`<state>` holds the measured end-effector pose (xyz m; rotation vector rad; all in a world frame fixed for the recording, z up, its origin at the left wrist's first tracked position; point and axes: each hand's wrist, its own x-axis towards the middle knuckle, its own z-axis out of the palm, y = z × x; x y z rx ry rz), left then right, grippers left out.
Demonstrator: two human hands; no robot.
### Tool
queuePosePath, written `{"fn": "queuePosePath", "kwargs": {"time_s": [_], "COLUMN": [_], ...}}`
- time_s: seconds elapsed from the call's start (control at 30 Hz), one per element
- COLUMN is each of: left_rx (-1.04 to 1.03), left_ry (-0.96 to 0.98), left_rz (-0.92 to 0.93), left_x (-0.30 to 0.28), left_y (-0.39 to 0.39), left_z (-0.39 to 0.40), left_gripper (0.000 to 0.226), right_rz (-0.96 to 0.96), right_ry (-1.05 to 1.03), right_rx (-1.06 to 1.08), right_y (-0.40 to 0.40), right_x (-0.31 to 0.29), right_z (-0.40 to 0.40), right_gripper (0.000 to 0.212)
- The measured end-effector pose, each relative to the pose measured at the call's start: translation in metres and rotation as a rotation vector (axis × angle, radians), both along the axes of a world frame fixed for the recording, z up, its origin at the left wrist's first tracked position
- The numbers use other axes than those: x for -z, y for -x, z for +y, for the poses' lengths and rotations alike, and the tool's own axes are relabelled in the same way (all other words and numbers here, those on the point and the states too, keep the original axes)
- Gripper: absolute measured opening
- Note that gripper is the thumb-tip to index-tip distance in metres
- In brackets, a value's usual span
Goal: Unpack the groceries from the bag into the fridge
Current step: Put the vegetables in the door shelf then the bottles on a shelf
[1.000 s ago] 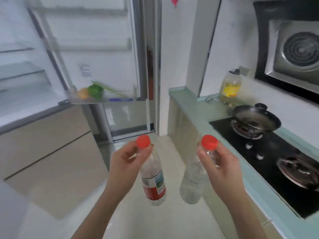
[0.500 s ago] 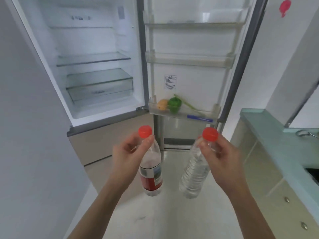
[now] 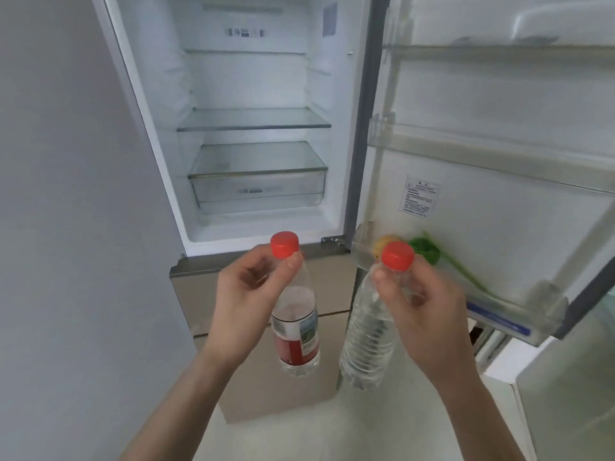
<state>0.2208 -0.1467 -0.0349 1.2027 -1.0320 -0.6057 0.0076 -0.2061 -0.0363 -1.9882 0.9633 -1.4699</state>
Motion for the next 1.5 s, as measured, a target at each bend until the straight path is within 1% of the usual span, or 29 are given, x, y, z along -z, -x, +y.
{"fn": "queuePosePath", "kwargs": {"time_s": [0.07, 0.13, 0.27, 0.37, 0.43, 0.6, 0.73, 0.83, 0.93, 1.03, 1.23, 1.37, 1.5], "left_rx": [-0.048, -0.095, -0.160, -0.185, -0.197, -0.225, -0.247, -0.257, -0.270, -0.265, -0.203, -0.175, -0.173], "left_ry": [0.014, 0.025, 0.056, 0.072, 0.072, 0.071, 0.055, 0.059, 0.089, 0.116, 0.218, 0.232, 0.236], "left_rz": [0.025, 0.044, 0.051, 0.034, 0.024, 0.025, 0.005, 0.001, -0.006, -0.024, -0.023, -0.017, -0.026], "left_x": [-0.006, -0.011, -0.021, -0.028, -0.033, -0.042, -0.046, -0.049, -0.053, -0.066, -0.106, -0.136, -0.162], "left_y": [-0.004, -0.007, -0.018, -0.031, -0.040, -0.069, -0.100, -0.125, -0.154, -0.184, -0.235, -0.261, -0.284], "left_z": [-0.020, -0.037, -0.067, -0.085, -0.095, -0.120, -0.145, -0.168, -0.193, -0.220, -0.274, -0.307, -0.339], "left_gripper": [0.029, 0.034, 0.044, 0.046, 0.048, 0.046, 0.042, 0.038, 0.039, 0.040, 0.040, 0.031, 0.030], "right_rz": [0.002, 0.009, 0.007, 0.011, -0.024, -0.042, -0.060, -0.083, -0.081, -0.095, -0.179, -0.149, -0.149], "right_ry": [0.000, 0.004, 0.008, -0.016, -0.023, -0.038, -0.051, -0.042, -0.033, -0.025, -0.064, -0.027, 0.025], "right_rx": [-0.052, -0.085, -0.138, -0.175, -0.205, -0.234, -0.257, -0.269, -0.257, -0.227, -0.215, -0.192, -0.187], "right_y": [-0.009, -0.018, -0.036, -0.051, -0.063, -0.100, -0.134, -0.162, -0.194, -0.226, -0.273, -0.295, -0.318], "right_x": [-0.004, -0.007, -0.012, -0.017, -0.020, -0.026, -0.034, -0.043, -0.054, -0.069, -0.114, -0.149, -0.183], "right_z": [-0.029, -0.055, -0.104, -0.133, -0.149, -0.185, -0.211, -0.229, -0.251, -0.274, -0.321, -0.352, -0.379], "right_gripper": [0.036, 0.035, 0.044, 0.041, 0.039, 0.045, 0.036, 0.034, 0.037, 0.040, 0.034, 0.039, 0.034]}}
